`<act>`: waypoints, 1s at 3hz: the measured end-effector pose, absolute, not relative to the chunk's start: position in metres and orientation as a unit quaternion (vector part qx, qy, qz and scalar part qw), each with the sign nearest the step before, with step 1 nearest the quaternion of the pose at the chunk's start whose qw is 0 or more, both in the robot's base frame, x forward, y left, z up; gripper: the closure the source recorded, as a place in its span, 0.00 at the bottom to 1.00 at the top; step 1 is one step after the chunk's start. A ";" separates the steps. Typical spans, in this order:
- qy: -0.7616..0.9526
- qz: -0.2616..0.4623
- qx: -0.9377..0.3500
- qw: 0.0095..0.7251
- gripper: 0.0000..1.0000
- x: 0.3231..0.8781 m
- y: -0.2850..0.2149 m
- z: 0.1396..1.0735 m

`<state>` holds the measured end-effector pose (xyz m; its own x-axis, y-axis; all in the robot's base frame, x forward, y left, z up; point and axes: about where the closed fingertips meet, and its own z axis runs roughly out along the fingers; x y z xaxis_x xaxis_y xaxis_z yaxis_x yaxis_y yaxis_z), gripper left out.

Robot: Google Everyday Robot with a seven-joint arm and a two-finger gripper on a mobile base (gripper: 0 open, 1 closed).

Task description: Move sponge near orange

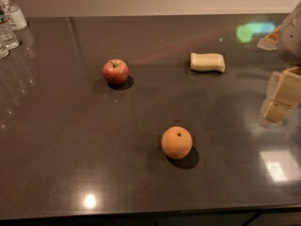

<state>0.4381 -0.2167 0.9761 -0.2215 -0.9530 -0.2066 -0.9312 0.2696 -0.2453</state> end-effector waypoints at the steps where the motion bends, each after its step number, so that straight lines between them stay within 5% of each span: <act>1: 0.781 -0.034 -0.603 0.159 0.00 0.438 -0.217 0.976; 3: 0.766 0.004 -0.612 0.197 0.00 0.484 -0.217 0.960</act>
Offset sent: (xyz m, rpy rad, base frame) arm 0.0386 -0.0025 -0.0189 0.0979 0.0376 0.0786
